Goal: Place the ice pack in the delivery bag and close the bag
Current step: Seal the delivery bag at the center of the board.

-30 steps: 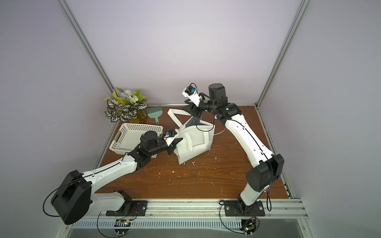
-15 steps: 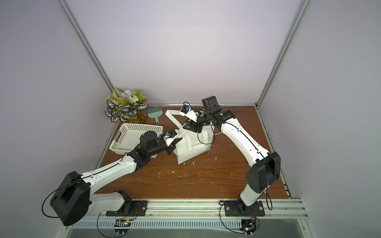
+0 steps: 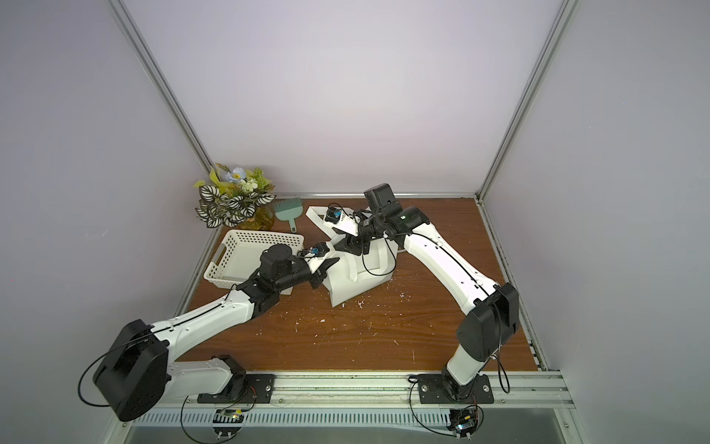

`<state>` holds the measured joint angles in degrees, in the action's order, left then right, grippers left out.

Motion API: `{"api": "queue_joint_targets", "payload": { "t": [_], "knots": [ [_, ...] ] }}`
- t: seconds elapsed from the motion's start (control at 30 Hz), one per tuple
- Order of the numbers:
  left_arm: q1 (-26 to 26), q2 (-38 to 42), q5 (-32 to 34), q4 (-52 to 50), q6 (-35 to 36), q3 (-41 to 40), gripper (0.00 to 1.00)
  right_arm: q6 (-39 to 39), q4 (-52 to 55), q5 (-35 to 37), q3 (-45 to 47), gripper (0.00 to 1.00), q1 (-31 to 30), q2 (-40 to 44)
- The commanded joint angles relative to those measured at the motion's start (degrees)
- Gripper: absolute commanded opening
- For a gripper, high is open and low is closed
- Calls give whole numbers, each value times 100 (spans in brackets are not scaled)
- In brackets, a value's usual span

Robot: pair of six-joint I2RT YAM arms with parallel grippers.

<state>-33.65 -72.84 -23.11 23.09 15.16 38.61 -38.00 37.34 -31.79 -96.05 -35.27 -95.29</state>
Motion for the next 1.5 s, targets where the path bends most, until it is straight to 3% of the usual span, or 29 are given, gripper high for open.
{"api": "queue_joint_targets", "payload": {
  "t": [0.0, 0.13, 0.33, 0.67, 0.93, 1.17, 1.47],
  "knots": [
    [60, 161, -195, 311, 172, 7, 0, -270, 163, -57, -242, 57, -28, -105],
    [60, 169, -143, 354, 211, -19, 0, -680, 264, -224, -310, 59, -40, -183],
    [60, 193, -74, 400, 207, -55, 0, -553, 278, -451, -795, 57, 12, -455],
    [60, 208, -126, 428, 281, -82, 0, -850, 616, -469, -377, 60, 3, -356],
    [60, 167, -58, 463, 200, -56, 0, -797, 671, -380, -114, 53, -33, -265],
    [60, 171, -22, 495, 259, -102, 0, -692, 618, -402, -72, 59, -68, -184],
    [60, 140, -96, 457, 250, -58, 0, -374, 382, -354, -227, 55, -151, -373]
  ]
}}
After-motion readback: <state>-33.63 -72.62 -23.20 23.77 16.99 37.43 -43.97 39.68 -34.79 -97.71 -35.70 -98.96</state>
